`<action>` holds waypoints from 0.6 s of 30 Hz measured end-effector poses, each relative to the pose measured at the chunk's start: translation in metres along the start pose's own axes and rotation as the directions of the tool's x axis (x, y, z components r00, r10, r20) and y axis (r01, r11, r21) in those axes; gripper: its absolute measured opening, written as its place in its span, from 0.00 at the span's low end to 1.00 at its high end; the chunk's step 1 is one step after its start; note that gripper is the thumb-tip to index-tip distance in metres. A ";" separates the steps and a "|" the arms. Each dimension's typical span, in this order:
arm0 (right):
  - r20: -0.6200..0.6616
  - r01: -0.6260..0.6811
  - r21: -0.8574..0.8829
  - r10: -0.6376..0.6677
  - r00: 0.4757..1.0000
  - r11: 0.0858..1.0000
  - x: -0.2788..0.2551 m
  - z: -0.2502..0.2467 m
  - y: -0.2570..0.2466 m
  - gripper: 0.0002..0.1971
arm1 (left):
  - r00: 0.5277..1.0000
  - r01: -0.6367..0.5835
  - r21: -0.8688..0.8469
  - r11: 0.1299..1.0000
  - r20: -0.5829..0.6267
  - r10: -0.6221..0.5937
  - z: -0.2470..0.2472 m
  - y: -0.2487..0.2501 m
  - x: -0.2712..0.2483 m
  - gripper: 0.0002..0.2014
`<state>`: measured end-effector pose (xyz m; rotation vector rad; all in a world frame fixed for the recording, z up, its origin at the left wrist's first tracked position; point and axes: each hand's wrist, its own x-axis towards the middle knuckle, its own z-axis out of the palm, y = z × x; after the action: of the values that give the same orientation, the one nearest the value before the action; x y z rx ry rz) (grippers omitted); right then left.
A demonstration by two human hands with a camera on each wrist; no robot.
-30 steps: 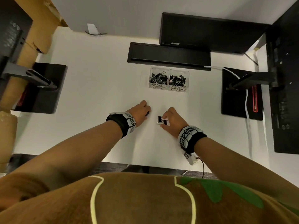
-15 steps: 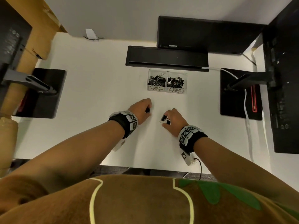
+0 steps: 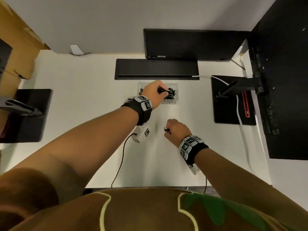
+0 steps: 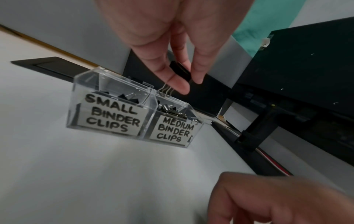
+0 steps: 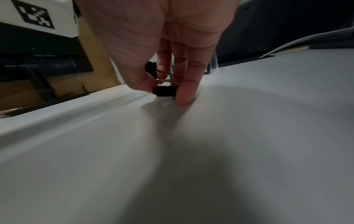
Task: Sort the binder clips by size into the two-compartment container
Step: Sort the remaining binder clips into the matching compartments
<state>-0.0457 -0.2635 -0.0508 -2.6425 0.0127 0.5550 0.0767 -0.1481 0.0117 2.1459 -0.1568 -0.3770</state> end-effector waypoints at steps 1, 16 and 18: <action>-0.014 -0.011 0.019 0.011 1.000 1.000 0.001 -0.003 0.002 0.10 | 1.000 -0.007 0.014 1.000 0.008 0.007 0.002 0.002 0.004 0.07; -0.323 -0.062 0.594 0.308 0.895 0.802 0.046 -0.091 0.009 0.05 | 0.992 -0.091 0.294 0.951 0.113 0.060 0.013 -0.007 0.028 0.14; -0.344 -0.051 0.561 0.289 0.893 0.826 0.060 -0.103 0.004 0.06 | 0.996 -0.073 0.301 0.951 0.078 0.052 0.011 -0.009 0.028 0.12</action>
<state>0.0486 -0.3060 0.0092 -2.1503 0.4794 0.0080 0.0991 -0.1588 -0.0071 2.4247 -0.3406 -0.4114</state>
